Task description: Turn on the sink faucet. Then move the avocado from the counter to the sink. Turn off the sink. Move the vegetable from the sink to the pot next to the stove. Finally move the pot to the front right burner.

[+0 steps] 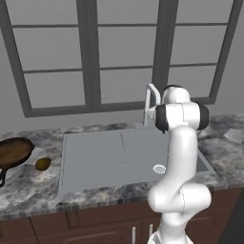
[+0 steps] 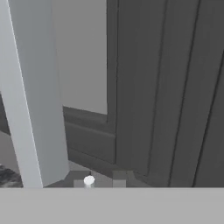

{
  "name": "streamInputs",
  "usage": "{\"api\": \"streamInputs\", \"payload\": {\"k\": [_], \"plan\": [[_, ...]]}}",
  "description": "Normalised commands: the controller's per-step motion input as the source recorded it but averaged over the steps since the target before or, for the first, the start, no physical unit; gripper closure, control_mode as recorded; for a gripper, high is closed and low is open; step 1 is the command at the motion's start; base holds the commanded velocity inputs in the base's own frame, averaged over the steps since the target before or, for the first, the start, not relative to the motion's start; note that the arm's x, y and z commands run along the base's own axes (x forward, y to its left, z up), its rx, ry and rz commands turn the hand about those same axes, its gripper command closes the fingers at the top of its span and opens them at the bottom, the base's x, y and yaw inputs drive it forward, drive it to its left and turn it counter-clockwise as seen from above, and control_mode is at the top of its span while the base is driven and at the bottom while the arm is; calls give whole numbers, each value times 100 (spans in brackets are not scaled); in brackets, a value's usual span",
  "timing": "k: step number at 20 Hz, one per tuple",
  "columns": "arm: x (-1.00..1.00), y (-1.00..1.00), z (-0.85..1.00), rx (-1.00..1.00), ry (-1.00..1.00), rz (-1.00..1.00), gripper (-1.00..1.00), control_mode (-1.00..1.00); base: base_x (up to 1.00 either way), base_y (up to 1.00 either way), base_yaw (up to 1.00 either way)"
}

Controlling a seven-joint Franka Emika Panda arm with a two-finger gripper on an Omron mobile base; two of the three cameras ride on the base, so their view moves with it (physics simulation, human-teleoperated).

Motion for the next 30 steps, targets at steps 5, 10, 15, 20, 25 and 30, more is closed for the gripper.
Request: {"api": "streamInputs", "payload": {"k": [5, 10, 15, 20, 25, 30], "plan": [[-10, -100, -81, 12, 6, 0, 100, -100, 0, 0, 0], [-5, -98, -81, 12, 8, 0, 100, -100, 0, 0, 0], [-7, -99, -80, 11, 7, 0, 100, -100, 0, 0, 0], [-9, -99, -79, 11, 6, 0, 100, -100, 0, 0, 0], [-9, -98, -77, 10, 6, 0, 100, -100, 0, 0, 0], [-12, -97, -78, 10, 5, 0, 100, -100, 0, 0, 0]]}}
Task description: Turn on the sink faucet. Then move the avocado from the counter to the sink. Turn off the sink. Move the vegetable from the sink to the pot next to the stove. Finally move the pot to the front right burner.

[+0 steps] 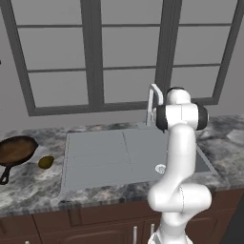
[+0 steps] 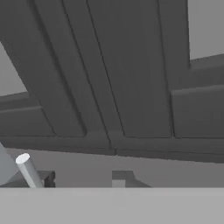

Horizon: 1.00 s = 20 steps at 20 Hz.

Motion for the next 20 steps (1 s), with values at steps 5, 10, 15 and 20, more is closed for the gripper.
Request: {"api": "streamInputs", "payload": {"k": [5, 10, 15, 20], "plan": [[-14, -95, -78, 10, 5, 0, 100, -100, 0, 0, 0], [-10, -88, -76, 9, 5, 0, 100, -100, 0, 0, 0], [-7, -35, -35, 6, 6, -1, 100, -100, 0, 0, 0], [-3, 0, -1, 0, 0, 0, -100, -100, 0, 0, 0]]}}
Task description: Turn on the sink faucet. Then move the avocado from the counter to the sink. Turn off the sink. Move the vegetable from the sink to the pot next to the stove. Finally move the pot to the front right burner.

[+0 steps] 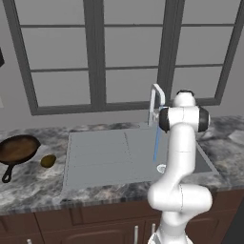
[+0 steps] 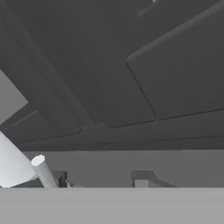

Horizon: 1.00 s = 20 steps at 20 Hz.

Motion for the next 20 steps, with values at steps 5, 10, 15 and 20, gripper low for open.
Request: {"api": "streamInputs", "payload": {"k": [5, 10, 15, 20], "plan": [[-26, -11, 20, 0, -2, 0, -100, -100, 0, 0, 0], [-37, -4, 43, -3, -1, 0, -100, -100, 0, 0, 0], [-57, 0, 56, -4, -7, 0, -100, -100, 0, 0, 0], [-91, 1, 45, -5, -9, 0, -100, -100, 0, 0, 0]]}}
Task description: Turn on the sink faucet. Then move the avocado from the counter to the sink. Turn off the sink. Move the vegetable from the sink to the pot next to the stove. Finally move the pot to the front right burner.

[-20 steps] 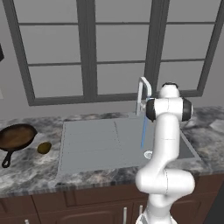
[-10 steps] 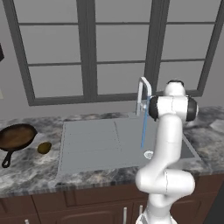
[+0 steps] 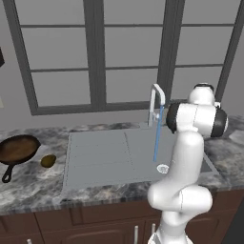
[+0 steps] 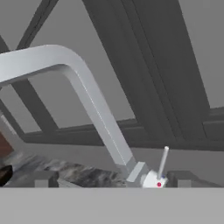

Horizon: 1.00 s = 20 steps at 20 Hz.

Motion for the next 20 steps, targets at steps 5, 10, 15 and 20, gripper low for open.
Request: {"api": "streamInputs", "payload": {"k": [5, 10, 15, 20], "plan": [[-100, 8, 28, -10, -8, 0, -100, -100, 0, 0, 0], [-100, 17, 32, -13, -8, 0, -100, -100, 0, 0, 0], [-99, 31, 32, -10, -1, 0, -100, -100, 0, 0, 0], [-88, 48, 26, -11, 2, -1, -100, -100, 0, 0, 0]]}}
